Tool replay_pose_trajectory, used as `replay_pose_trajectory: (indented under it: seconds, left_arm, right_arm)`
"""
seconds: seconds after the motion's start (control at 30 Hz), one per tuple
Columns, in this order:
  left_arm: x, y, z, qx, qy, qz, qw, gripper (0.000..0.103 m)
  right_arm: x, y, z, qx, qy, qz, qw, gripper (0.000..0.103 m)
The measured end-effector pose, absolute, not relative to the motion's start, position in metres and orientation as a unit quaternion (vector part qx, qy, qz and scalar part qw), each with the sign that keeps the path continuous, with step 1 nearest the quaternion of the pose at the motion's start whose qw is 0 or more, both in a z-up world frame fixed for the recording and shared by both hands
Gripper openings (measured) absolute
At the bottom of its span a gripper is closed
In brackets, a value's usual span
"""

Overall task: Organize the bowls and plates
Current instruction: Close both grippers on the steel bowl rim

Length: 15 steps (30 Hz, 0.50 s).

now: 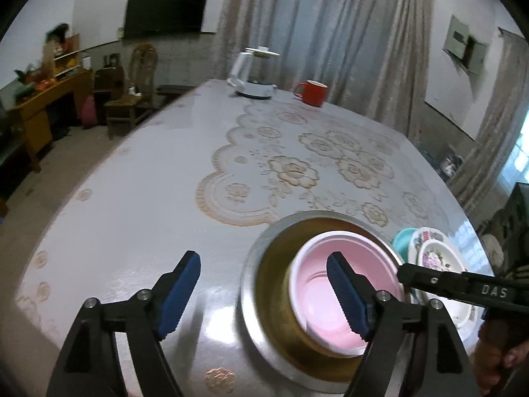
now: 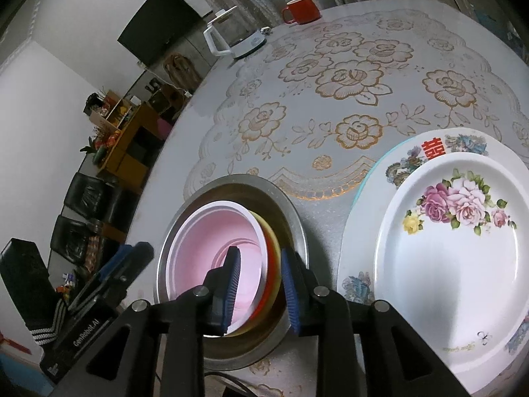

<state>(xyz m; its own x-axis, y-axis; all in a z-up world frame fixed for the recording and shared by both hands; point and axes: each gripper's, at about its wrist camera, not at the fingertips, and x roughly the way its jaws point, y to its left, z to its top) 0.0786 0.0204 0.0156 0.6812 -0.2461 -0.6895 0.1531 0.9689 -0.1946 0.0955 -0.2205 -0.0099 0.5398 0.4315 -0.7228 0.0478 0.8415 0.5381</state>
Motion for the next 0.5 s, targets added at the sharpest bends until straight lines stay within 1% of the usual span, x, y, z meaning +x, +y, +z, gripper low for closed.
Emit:
replay_pose_trajectory:
  seconds: [0.23, 0.5]
  left_arm:
    - [0.07, 0.025, 0.011, -0.044, 0.385, -0.088, 0.917, 0.085]
    - [0.063, 0.03, 0.008, -0.035, 0.388, -0.08, 0.917, 0.087]
  right_arm:
    - [0.091, -0.213, -0.003, 0.243, 0.456, 0.125, 0.847, 0.025]
    - [0.09, -0.209, 0.004, 0.221, 0.448, 0.135, 0.856, 0.027]
